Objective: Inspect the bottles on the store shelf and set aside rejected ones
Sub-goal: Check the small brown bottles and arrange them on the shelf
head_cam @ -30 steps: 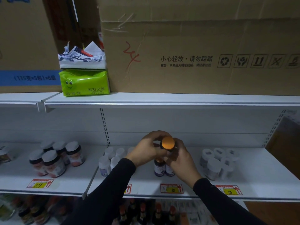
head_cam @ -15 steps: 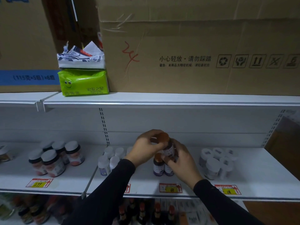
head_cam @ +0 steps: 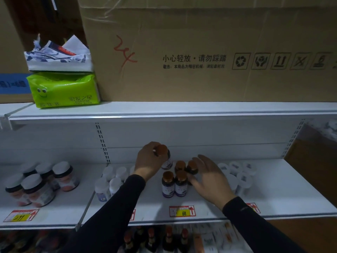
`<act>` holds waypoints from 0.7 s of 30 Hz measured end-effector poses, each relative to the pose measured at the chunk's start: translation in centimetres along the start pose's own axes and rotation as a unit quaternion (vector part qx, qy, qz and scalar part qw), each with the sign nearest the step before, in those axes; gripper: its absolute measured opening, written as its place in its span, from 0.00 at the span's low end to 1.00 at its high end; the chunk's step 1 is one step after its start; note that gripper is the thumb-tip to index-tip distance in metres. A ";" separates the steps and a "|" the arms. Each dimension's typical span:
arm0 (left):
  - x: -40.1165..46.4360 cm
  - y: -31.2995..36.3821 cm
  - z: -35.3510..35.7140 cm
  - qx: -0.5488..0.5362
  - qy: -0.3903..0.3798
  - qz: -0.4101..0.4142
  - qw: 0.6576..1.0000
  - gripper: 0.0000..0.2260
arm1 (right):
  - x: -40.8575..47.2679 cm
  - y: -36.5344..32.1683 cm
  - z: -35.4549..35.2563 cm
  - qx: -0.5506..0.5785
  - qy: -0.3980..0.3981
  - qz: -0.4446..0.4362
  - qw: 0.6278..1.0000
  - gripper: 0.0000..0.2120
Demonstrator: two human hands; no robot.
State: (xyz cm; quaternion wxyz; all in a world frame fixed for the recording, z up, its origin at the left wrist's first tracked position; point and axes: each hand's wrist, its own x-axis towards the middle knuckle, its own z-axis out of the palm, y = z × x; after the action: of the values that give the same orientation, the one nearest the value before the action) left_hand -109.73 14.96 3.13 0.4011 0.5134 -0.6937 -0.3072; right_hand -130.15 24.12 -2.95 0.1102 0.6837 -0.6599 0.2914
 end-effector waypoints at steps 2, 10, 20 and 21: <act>0.6 -0.7 0.7 0.019 -0.002 0.003 1.000 0.08 | -0.3 0.8 0.3 -0.020 0.004 -0.007 1.000 0.26; 2.2 -3.5 4.2 0.073 -0.071 -0.045 0.994 0.07 | -0.9 2.7 1.4 -0.021 0.032 -0.008 0.999 0.26; 2.3 -4.8 6.1 0.099 -0.116 -0.088 0.984 0.08 | -1.5 4.2 3.3 -0.012 0.021 -0.009 1.000 0.25; 2.3 -4.9 6.1 0.098 -0.116 -0.090 0.984 0.08 | -1.4 4.3 3.4 -0.011 0.020 -0.012 1.000 0.25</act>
State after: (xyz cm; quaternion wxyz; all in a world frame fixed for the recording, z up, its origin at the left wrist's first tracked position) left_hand -113.15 11.44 -3.36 0.2359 0.5712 -0.7136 -0.3298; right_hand -133.33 23.05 -7.51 0.1345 0.6840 -0.6527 0.2967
